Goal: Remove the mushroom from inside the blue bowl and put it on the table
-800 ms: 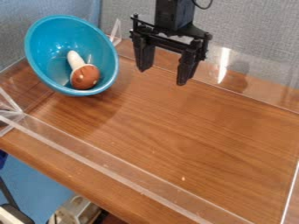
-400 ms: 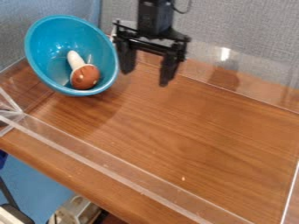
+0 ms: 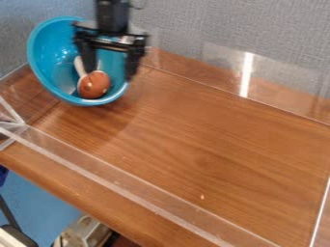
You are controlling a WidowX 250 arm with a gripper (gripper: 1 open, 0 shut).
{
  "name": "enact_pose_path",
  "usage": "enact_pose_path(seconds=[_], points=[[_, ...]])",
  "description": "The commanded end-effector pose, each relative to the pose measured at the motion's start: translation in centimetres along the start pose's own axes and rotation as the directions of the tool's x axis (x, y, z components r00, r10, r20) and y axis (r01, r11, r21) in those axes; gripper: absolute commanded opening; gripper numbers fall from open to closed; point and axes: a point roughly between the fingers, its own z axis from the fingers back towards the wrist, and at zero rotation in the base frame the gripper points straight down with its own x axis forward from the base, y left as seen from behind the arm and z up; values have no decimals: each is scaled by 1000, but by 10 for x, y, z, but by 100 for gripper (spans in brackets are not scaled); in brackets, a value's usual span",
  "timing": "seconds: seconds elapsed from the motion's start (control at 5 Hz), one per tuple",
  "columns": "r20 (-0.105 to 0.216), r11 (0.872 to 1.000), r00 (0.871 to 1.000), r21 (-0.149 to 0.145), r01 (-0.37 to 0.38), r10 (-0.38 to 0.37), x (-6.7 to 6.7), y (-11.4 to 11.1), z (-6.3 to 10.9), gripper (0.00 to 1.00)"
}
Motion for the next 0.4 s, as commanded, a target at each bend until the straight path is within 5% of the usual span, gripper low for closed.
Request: enact_pose_path(seconds=[0.0, 0.2], points=[[83, 999, 996, 22, -30, 28, 13, 28, 10, 100], [100, 998, 994, 46, -53, 48, 21, 37, 2, 100]])
